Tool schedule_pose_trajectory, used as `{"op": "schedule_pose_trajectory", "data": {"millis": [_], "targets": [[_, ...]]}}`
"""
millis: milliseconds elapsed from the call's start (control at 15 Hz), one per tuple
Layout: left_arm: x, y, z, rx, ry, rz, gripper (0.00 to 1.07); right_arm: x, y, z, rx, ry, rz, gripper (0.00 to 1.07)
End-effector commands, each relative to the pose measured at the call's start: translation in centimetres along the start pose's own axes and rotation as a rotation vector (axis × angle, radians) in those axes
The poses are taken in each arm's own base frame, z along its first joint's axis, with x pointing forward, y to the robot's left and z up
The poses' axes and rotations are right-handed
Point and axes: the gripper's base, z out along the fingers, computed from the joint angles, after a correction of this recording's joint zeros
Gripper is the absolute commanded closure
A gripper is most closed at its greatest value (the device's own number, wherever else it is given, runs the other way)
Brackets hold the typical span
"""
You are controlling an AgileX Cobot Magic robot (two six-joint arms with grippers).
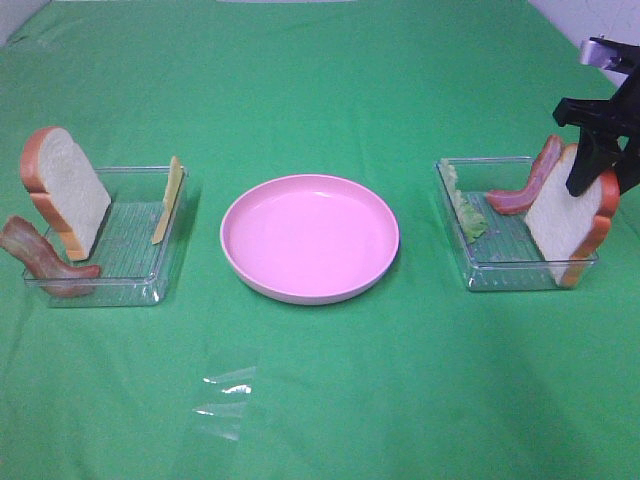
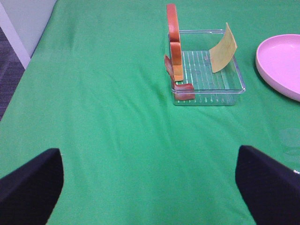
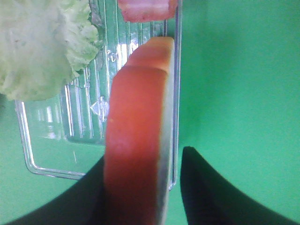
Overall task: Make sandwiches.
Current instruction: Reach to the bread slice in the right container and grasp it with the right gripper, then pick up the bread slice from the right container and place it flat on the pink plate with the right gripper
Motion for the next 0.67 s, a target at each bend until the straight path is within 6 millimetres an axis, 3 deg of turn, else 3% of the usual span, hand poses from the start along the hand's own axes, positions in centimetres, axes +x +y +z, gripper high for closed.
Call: {"op": "schedule_pose_trajectory", "data": {"millis": [67, 133, 333, 533, 667], "targets": [[0.0, 0.0, -0.2, 0.004, -0.023, -0.005, 0.16, 0.0, -0.1, 0.0, 0.002, 0.012, -0.008, 0.66], [0.0, 0.0, -0.2, 0.004, -0.023, -0.005, 0.16, 0.1, -0.1, 0.0, 0.002, 0.013, -0.008, 0.68], [0.0, 0.0, -0.2, 0.004, -0.023, -0.005, 0.16, 0.2, -0.1, 0.0, 0.001, 0.026, -0.001, 1.05], [0.0, 0.0, -0.2, 0.004, -0.023, -0.005, 0.16, 0.5, 0.1, -0.6, 0.001, 0.033, -0.006, 1.07], [0.0, 0.0, -0.2, 0.004, -0.023, -0.005, 0.16, 1.0, 0.5, -2.5, 0.005, -0.006, 0.007, 1.07]]}}
